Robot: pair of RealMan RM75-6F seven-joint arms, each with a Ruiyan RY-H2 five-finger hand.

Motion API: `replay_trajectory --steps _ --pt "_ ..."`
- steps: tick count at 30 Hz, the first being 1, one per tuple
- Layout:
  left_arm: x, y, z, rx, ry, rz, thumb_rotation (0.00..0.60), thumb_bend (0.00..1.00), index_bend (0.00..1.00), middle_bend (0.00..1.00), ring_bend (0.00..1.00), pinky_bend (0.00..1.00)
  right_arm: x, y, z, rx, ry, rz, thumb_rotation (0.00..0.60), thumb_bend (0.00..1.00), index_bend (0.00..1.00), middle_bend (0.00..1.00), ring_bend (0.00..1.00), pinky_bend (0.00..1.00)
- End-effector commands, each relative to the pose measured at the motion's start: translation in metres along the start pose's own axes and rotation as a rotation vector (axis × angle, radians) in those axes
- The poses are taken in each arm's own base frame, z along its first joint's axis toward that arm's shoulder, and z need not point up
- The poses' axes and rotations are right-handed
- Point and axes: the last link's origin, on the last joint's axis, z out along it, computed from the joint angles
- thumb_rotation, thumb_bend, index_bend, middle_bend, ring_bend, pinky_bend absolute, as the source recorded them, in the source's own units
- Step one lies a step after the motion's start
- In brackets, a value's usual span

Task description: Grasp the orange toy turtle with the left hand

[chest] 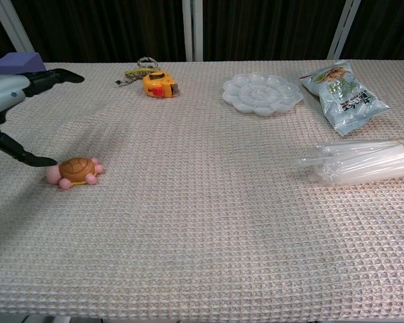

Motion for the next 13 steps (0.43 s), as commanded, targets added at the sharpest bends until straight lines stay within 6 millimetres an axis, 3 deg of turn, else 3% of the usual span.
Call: replay_trajectory --steps 1,8,13 --pt "0.021 -0.028 -0.033 0.124 0.023 0.03 0.6 0.03 0.03 0.0 0.0 0.0 0.002 0.002 -0.001 -0.008 0.007 0.005 0.6 0.15 0.0 0.0 0.0 0.0" --pt "0.041 -0.074 -0.115 0.339 0.085 0.055 0.6 0.06 0.04 0.01 0.0 0.0 -0.004 0.003 0.003 -0.013 0.0 0.024 0.6 0.15 0.0 0.0 0.0 0.0" --pt "0.042 -0.083 -0.15 0.392 0.108 0.045 0.6 0.06 0.04 0.02 0.0 0.0 -0.012 -0.006 0.009 0.021 -0.025 0.013 0.6 0.15 0.0 0.0 0.0 0.0"
